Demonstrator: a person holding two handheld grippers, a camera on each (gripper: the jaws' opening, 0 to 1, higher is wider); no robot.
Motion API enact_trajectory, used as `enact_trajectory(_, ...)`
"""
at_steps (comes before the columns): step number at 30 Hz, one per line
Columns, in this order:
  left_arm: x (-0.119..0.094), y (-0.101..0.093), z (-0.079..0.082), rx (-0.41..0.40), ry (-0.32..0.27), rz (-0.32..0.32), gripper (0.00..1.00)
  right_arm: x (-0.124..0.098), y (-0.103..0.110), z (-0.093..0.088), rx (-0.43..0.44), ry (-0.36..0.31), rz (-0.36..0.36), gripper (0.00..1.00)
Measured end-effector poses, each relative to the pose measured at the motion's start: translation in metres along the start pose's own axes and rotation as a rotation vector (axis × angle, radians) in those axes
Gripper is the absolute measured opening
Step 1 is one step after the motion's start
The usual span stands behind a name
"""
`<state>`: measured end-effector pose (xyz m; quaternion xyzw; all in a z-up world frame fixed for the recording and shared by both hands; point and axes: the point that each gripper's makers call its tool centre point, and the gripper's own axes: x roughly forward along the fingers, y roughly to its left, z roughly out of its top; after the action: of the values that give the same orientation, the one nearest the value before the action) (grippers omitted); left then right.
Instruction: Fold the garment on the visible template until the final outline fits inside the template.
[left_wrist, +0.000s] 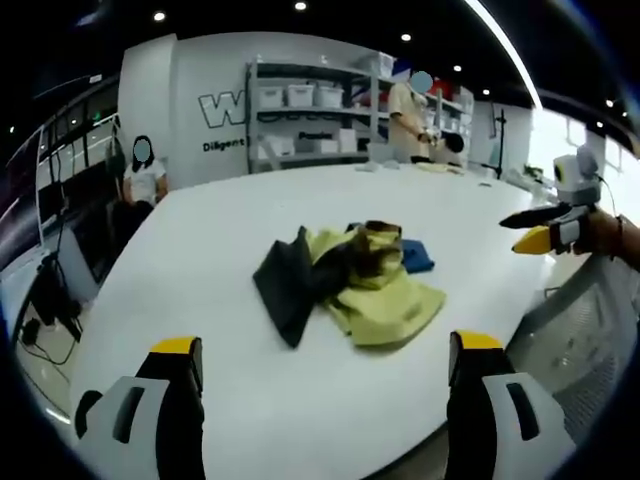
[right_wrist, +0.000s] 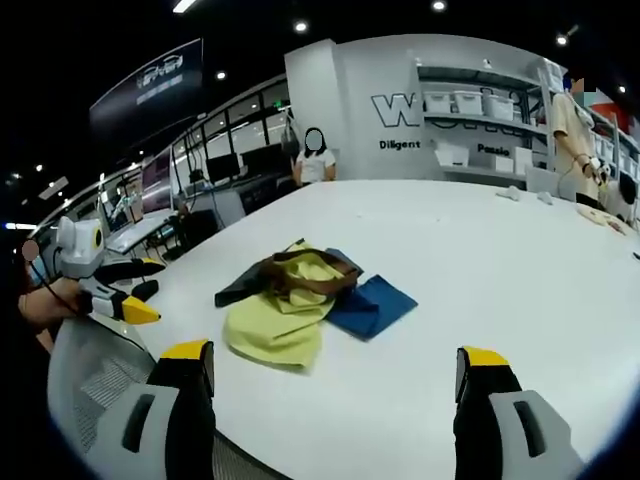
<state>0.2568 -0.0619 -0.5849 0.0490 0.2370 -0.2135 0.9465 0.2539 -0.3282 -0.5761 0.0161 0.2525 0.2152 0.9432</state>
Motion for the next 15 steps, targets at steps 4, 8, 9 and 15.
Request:
enact_trajectory(4, 0.0003, -0.0019, -0.0003, -0.004, 0.002, -0.010, 0.98, 0.0000, 0.0026, 0.0035, -0.011, -0.018, 0.011, 0.99)
enact_trajectory(8, 0.0006, -0.0028, -0.0002, -0.004, 0.003, -0.014, 0.98, 0.0002, 0.0021, 0.0027, -0.011, -0.015, 0.010, 0.99)
enact_trajectory(9, 0.0006, -0.0025, -0.0006, -0.004, 0.005, -0.014, 0.98, 0.0003, 0.0020, 0.0032, -0.011, -0.017, 0.009, 0.99)
enact_trajectory(15, 0.0005, -0.0028, -0.0008, -0.011, 0.005, -0.017, 0.97, 0.0006, 0.0030, 0.0021, -0.012, -0.012, 0.013, 0.99)
